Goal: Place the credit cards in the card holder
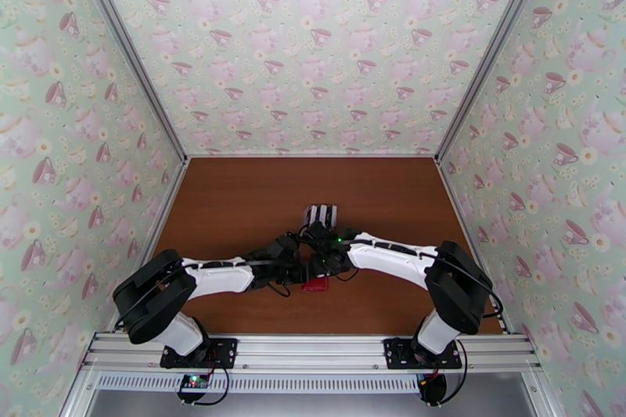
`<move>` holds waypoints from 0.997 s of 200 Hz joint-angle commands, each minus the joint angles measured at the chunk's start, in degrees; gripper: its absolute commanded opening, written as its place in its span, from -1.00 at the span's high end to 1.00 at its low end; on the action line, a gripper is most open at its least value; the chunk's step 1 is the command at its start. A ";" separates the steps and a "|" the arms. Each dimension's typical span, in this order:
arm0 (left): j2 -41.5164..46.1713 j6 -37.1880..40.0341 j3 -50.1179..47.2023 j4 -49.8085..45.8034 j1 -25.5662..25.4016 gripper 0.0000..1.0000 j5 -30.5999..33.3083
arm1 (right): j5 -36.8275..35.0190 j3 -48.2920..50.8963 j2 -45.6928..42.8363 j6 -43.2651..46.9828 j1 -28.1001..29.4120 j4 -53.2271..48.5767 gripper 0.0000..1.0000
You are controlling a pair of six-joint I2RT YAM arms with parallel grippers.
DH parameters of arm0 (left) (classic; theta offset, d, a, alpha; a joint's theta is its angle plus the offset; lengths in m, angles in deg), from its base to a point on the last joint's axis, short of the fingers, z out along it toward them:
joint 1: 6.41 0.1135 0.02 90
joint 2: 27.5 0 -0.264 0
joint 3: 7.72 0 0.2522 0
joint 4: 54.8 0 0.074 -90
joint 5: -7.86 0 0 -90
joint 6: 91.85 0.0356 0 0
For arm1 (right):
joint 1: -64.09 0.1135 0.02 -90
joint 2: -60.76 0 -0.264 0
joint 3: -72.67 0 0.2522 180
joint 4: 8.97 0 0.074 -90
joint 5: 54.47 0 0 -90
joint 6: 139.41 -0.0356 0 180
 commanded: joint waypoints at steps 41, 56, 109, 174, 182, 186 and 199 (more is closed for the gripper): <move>-3.59 -0.79 -3.47 -5.95 -0.24 0.18 -0.53 | 2.32 1.34 -0.15 -1.15 0.56 4.12 0.99; -3.40 -0.85 -3.56 -5.95 -0.22 0.19 -0.56 | 3.07 1.61 0.04 -1.36 0.56 5.04 0.98; -3.46 -1.60 -4.67 -4.39 -0.24 0.31 -0.68 | 4.13 2.96 1.05 -1.96 0.54 6.77 1.00; -3.48 -1.60 -4.95 -4.09 -0.24 0.32 -0.60 | 4.08 3.90 1.27 -2.21 -0.06 7.16 1.00; -3.60 -1.63 -4.96 -4.12 -0.24 0.32 -0.58 | 4.14 4.01 1.35 -2.17 -0.06 7.46 1.00; -3.55 -1.63 -4.90 -4.10 -0.20 0.32 -0.59 | 4.14 3.98 1.33 -2.23 -0.06 7.55 1.00; -3.76 -1.66 -4.96 -4.02 -0.24 0.33 -0.66 | 4.30 3.90 1.68 -2.25 -0.11 7.61 1.00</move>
